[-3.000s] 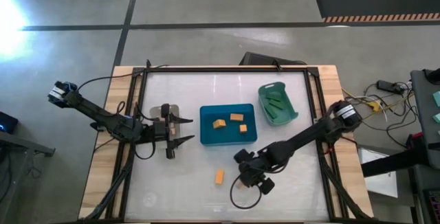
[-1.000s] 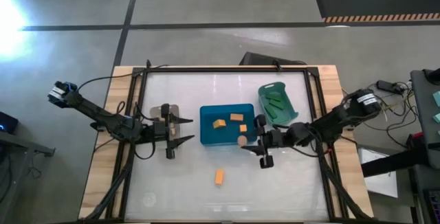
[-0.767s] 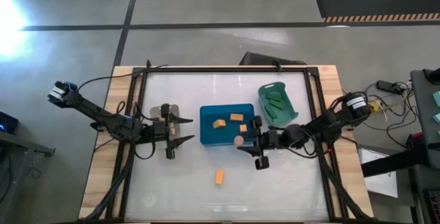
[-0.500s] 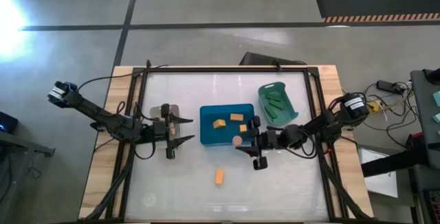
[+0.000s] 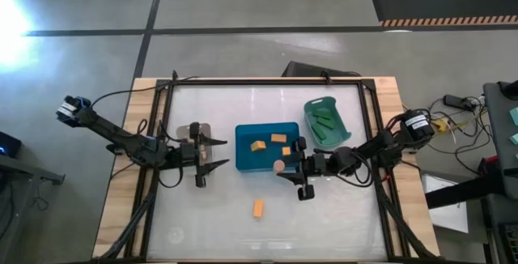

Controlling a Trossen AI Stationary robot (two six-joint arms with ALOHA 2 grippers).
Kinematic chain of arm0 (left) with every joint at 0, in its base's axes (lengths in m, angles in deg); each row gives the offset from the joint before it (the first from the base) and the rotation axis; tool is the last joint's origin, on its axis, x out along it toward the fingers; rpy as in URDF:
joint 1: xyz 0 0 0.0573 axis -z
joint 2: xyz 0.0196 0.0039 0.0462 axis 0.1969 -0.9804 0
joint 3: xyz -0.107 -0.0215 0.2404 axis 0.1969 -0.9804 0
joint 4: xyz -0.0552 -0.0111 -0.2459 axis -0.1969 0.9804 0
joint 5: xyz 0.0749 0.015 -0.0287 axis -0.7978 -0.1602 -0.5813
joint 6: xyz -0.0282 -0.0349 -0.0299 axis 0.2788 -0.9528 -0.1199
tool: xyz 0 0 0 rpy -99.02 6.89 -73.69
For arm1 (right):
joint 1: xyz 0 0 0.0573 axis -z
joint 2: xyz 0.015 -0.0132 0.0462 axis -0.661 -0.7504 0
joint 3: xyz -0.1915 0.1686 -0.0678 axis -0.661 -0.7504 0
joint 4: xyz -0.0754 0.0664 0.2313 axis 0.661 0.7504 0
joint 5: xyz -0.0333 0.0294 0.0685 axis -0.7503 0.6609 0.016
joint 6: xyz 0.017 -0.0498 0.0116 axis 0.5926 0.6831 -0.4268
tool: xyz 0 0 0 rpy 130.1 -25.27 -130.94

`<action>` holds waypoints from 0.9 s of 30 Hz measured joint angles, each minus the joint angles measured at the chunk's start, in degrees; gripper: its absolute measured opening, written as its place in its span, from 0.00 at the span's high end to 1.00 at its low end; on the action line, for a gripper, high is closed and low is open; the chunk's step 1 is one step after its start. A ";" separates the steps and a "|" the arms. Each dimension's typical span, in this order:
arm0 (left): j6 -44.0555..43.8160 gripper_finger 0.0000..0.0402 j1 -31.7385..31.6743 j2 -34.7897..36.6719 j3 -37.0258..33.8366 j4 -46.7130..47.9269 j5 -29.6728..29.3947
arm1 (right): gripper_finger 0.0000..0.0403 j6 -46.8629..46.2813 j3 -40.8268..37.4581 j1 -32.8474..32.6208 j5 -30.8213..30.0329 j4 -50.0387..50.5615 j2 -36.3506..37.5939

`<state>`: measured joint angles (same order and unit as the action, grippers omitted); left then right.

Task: Sort & place blocks by color
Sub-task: Put the brown game block into the gray bin

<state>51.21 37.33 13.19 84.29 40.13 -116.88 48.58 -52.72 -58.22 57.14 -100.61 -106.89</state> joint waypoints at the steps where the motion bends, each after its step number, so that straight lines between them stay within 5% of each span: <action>1: 0.00 0.43 0.00 0.00 0.00 0.00 0.00 | 0.71 0.00 0.00 0.00 0.00 0.00 0.00; 15: -0.12 0.43 0.00 -0.86 0.00 -2.66 0.06 | 0.71 0.98 -0.02 0.00 -2.84 0.00 0.00; 27: 6.79 0.43 0.00 -14.26 4.53 -13.37 0.70 | 0.71 2.29 0.50 0.00 -4.49 -0.04 0.00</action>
<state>58.00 37.33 -1.07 88.82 26.75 -116.18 50.87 -52.22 -58.22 52.64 -100.66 -106.89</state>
